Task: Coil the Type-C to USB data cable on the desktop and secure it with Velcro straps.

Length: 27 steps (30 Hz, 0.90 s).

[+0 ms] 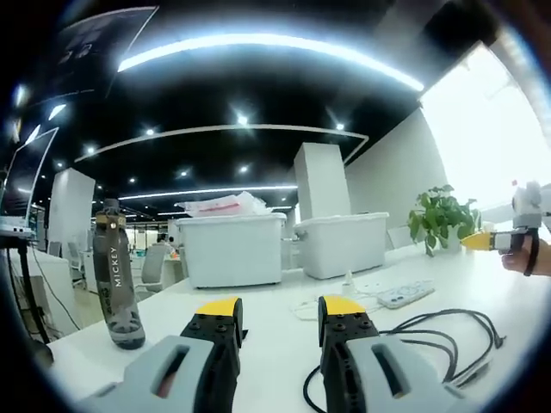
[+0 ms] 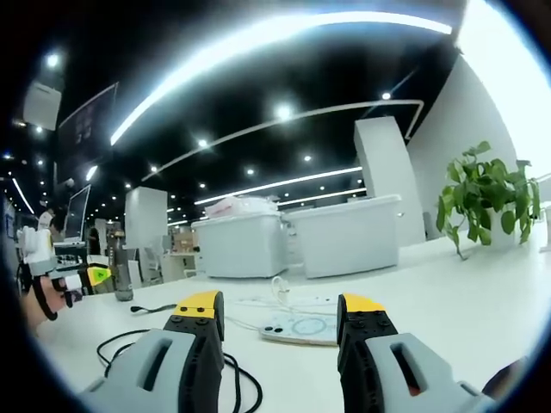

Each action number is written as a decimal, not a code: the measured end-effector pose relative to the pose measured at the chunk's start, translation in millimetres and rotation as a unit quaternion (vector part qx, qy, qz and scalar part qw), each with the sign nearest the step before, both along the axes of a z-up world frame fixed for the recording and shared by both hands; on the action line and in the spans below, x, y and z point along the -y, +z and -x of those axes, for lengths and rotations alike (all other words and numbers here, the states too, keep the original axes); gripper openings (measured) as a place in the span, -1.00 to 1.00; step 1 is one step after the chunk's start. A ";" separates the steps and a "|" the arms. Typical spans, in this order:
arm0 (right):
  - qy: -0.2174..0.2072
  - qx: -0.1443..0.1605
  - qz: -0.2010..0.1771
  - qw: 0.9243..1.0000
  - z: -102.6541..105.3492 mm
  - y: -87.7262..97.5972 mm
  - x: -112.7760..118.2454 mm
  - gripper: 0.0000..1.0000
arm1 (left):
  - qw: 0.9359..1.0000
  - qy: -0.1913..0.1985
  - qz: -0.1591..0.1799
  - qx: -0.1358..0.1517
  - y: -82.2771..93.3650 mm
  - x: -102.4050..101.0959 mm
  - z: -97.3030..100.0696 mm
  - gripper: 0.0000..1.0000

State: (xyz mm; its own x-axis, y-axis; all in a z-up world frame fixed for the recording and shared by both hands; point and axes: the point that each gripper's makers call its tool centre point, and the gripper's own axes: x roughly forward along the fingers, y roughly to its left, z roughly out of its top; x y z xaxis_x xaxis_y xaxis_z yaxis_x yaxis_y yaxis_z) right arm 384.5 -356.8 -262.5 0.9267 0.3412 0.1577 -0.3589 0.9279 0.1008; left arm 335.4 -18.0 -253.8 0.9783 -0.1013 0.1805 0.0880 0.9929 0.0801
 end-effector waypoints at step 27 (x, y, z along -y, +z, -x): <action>0.034 0.025 0.036 0.998 18.0 5.9 -20.8 0.01 | 0.999 -0.018 -0.024 -0.012 -4.9 12.2 4.1 -0.26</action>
State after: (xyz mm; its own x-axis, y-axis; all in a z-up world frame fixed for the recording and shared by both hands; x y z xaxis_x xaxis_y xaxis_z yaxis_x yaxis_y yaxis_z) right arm 366.6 -336.0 -256.6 0.8928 0.4147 0.1759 -0.4237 0.9057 0.0155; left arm 331.3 -30.2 -258.7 0.9779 -0.1439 0.1515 0.1255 0.9842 0.1250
